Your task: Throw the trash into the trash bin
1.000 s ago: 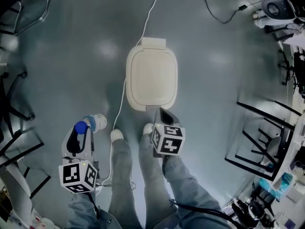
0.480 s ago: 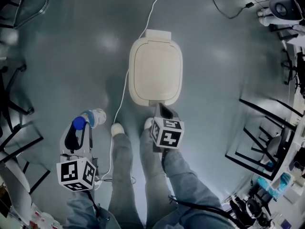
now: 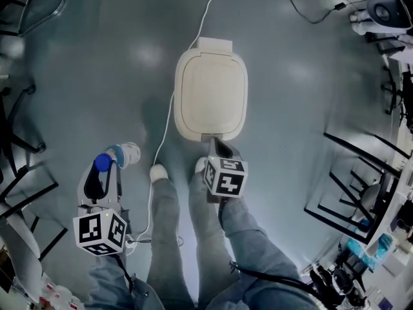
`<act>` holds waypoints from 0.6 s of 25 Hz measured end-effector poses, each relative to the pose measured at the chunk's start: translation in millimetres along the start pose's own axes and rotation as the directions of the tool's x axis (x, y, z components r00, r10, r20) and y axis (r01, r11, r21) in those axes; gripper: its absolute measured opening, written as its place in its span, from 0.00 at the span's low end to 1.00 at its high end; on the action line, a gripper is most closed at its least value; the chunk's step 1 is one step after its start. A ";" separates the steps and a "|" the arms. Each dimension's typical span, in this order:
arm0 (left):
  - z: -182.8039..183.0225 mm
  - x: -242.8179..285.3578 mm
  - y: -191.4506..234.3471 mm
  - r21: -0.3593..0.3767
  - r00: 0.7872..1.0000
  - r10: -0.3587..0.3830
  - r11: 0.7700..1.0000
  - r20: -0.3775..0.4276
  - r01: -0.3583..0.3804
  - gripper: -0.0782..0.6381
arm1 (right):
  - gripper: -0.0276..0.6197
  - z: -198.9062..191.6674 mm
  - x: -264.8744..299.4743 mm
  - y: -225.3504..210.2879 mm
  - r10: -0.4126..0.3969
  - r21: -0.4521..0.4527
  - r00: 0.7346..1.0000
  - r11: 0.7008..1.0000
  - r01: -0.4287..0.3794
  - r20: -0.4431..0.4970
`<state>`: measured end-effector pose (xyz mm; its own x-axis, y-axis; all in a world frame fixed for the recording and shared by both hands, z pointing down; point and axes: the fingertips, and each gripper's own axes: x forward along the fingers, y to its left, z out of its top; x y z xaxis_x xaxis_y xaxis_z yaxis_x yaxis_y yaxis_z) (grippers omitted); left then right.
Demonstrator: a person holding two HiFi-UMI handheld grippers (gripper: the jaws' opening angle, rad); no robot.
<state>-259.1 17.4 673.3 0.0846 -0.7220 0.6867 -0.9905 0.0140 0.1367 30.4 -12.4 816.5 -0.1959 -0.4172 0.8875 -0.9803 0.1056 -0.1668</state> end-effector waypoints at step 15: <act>-3.5 -5.0 -11.8 0.014 1.000 -0.013 1.000 -0.006 0.013 0.37 | 0.05 -2.4 -2.6 3.0 -0.028 -0.082 0.987 0.996 0.042 0.157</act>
<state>-247.5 23.3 670.8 0.0977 -0.7179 0.6892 -0.9908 -0.0049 0.1353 28.0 -8.8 814.7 -0.1695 -0.5566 0.8133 -0.9823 0.1622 -0.0937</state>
